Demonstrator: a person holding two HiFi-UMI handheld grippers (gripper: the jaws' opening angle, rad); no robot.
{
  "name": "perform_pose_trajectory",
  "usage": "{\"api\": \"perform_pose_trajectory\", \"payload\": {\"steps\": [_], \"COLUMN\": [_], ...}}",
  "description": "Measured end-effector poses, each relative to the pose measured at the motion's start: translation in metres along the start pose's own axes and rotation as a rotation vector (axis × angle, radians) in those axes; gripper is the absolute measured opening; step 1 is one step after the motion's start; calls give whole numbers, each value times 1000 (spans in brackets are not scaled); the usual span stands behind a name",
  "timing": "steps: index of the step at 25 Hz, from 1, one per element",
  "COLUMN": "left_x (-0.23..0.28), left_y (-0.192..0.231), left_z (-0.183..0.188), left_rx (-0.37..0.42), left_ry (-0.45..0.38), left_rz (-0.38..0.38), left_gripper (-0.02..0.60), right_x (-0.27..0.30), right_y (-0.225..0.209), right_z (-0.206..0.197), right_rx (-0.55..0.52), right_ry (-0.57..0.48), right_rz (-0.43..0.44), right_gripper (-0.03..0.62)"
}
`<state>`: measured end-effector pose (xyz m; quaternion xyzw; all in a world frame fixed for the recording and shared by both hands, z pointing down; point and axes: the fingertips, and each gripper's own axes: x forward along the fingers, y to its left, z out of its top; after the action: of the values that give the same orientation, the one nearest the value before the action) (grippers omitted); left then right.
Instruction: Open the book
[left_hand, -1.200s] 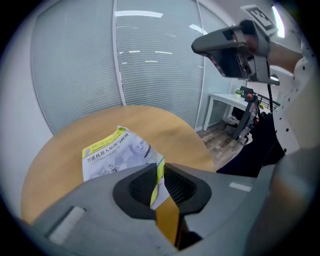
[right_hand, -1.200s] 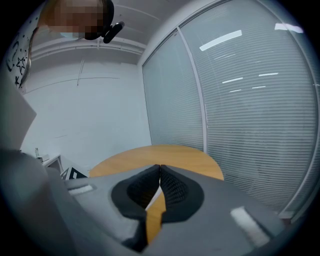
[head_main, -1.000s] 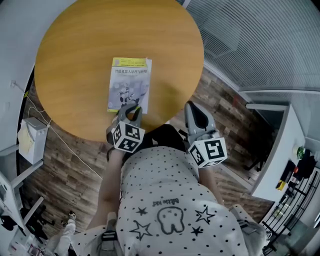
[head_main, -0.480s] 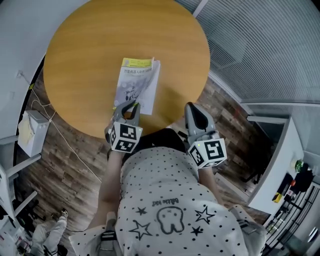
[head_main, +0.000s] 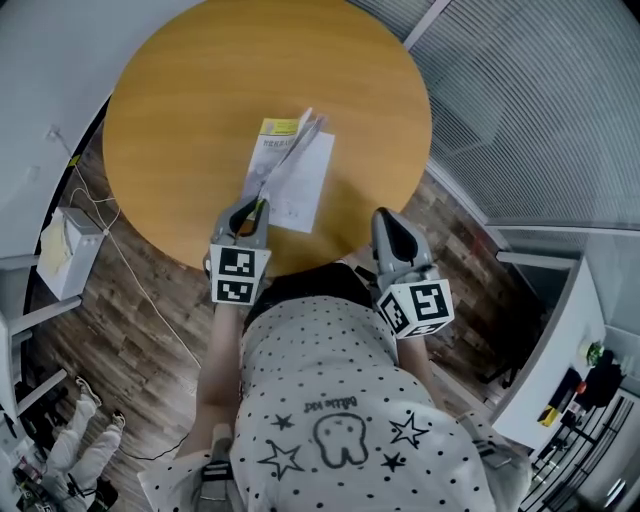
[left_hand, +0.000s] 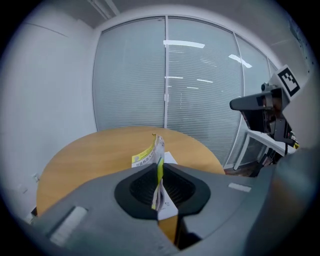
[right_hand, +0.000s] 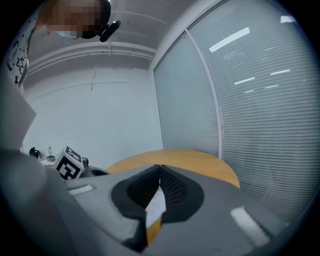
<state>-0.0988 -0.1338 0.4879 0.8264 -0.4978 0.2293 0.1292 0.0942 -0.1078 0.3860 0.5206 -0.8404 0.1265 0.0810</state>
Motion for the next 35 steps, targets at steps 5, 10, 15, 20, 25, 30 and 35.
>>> {"api": "perform_pose_trajectory", "payload": {"steps": [5, 10, 15, 20, 25, 30, 35], "left_x": [-11, -19, -27, -36, -40, -42, -43], "left_y": [24, 42, 59, 75, 85, 96, 113], "left_z": [1, 1, -5, -10, -15, -20, -31], "left_rx": [-33, -74, -116, -137, -152, -164, -177], "left_ry": [-19, -35, -40, -43, -39, -32, -16], "left_rz": [68, 113, 155, 200, 230, 254, 284], "left_gripper": [32, 31, 31, 31, 30, 29, 29], "right_x": [2, 4, 7, 7, 5, 4, 3], "right_y": [0, 1, 4, 6, 4, 3, 1], "right_z": [0, 2, 2, 2, 4, 5, 3], "right_rx": [2, 7, 3, 0, -1, 1, 0], "right_ry": [1, 0, -2, -1, -2, -2, 3], "right_rz": [6, 8, 20, 21, 17, 8, -2], "right_gripper": [5, 5, 5, 5, 5, 5, 5]}}
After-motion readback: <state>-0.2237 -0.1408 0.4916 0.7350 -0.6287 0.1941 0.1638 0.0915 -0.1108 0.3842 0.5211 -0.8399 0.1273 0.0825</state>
